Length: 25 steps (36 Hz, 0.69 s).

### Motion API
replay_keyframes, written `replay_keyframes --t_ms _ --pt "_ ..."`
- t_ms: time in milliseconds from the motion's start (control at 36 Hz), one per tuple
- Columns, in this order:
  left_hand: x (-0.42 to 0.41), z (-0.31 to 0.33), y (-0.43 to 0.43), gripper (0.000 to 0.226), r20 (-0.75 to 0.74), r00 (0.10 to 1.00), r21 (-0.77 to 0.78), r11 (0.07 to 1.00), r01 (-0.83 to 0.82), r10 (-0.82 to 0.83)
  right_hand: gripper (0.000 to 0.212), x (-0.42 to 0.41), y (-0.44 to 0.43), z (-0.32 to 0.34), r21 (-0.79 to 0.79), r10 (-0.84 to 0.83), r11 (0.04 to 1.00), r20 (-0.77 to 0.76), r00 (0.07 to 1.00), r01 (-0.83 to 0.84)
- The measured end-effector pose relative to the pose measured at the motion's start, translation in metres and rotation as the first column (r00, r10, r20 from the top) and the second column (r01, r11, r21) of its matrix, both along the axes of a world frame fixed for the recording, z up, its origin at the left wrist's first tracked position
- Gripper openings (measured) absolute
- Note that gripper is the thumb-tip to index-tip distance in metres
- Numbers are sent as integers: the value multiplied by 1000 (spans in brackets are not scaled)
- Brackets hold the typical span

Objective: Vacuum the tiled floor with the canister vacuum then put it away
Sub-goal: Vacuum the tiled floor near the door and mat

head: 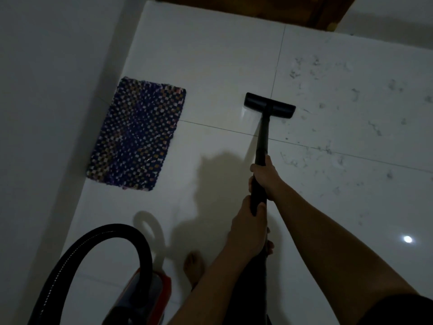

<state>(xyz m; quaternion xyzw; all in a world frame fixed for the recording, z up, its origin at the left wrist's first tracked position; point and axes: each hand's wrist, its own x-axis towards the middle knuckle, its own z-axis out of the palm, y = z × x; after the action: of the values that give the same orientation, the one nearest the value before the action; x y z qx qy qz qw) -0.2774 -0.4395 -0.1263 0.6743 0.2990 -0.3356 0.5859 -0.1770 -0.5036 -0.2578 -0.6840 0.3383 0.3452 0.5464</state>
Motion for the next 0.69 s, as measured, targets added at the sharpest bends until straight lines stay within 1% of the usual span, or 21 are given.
replay_keyframes --t_ms 139,306,444,556,694 --pt "-20 0 0 33 -8 1000 -3 1000 -25 25 67 -18 3 2 16 1 1000 4 1000 -1" --pt "-49 6 5 35 22 1000 18 1000 4 -4 71 -49 8 5 19 10 1000 -4 1000 -10" --pt "-89 17 8 32 -38 999 -55 998 -31 29 65 -89 7 13 23 -18 1000 6 1000 18" --pt "-123 24 6 29 -28 999 -54 998 14 -16 63 -124 1 20 13 -41 999 20 999 41" --pt "-163 29 -10 25 -32 999 -50 998 27 -29 64 -165 -16 27 -11 -54 998 13 998 54"
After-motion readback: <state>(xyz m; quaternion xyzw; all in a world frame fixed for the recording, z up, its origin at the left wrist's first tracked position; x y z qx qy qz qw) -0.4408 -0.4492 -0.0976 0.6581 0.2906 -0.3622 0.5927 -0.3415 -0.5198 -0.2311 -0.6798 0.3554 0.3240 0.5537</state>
